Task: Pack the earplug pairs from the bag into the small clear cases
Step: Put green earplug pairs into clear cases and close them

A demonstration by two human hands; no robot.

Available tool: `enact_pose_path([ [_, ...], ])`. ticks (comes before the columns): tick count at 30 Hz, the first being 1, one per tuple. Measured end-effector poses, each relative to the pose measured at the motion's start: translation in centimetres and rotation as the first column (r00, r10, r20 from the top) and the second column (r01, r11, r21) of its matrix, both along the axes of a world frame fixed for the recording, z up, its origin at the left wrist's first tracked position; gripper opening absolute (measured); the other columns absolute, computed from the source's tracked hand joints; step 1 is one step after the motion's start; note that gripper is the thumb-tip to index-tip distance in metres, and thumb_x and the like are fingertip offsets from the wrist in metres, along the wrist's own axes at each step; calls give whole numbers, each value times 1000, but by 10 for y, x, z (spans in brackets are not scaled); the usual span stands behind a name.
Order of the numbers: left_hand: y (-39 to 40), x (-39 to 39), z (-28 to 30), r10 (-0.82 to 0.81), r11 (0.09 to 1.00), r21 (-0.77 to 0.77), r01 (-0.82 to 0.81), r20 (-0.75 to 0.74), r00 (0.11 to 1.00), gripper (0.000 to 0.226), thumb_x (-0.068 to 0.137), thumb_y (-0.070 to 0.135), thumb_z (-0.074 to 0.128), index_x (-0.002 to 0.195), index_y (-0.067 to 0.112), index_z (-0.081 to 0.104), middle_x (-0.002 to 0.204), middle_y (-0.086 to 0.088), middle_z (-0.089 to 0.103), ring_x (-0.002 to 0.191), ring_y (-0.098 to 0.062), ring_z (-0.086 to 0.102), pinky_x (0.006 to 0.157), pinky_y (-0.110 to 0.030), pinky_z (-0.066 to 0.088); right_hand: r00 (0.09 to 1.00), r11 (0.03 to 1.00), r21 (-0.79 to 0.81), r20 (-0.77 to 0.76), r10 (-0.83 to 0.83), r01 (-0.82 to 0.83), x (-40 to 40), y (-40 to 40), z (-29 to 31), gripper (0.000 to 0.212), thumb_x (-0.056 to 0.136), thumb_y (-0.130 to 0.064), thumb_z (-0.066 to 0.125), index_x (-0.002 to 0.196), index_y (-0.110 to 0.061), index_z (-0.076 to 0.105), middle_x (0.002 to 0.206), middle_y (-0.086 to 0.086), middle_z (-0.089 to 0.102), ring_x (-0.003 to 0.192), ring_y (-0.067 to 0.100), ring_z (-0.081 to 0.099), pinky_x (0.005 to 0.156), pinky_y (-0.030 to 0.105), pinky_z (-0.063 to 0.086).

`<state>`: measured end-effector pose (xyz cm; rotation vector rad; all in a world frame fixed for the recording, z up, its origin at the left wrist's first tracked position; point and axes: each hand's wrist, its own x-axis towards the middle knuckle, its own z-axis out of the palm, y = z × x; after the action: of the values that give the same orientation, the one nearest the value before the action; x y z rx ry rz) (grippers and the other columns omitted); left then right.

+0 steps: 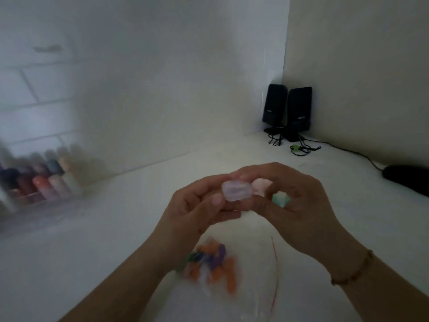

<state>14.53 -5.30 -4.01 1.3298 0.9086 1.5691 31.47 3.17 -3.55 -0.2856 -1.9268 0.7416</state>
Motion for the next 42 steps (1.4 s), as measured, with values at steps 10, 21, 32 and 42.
enact_pose_path([
  [10, 1, 0, 3, -75, 989, -106, 104, 251, 965, 27, 74, 26, 72, 98, 14, 76, 100, -12, 74, 89, -23, 73, 74, -27, 58, 985, 934, 313, -25, -172, 171, 0, -9, 0, 18, 84, -22, 65, 101, -19, 61, 106, -7, 64, 91, 0, 61, 67, 14, 48],
  [21, -1, -2, 4, -76, 977, -166, 131, 303, 950, 33, 69, 14, 82, 90, 4, 58, 90, -16, 74, 81, -22, 74, 67, -26, 58, 953, 875, 410, 42, -300, 258, -6, -15, -2, 11, 83, -14, 66, 78, -4, 70, 91, -2, 69, 74, 6, 62, 59, 21, 48],
  [32, 0, -5, 5, -27, 967, -237, 98, 283, 959, 36, 60, 22, 79, 86, 5, 60, 88, -19, 73, 76, -23, 73, 66, -28, 59, 924, 887, 297, 33, -381, 355, -15, -24, -5, 11, 82, -20, 66, 73, -13, 67, 78, -7, 68, 65, 6, 60, 55, 21, 46],
  [42, 1, -6, 3, -22, 958, -264, 109, 311, 950, 36, 70, 16, 72, 99, 0, 57, 87, -17, 73, 73, -21, 73, 64, -26, 60, 907, 870, 290, 17, -421, 399, -18, -27, -8, 13, 81, -22, 63, 73, -14, 68, 72, -7, 67, 62, 5, 59, 55, 25, 46],
])
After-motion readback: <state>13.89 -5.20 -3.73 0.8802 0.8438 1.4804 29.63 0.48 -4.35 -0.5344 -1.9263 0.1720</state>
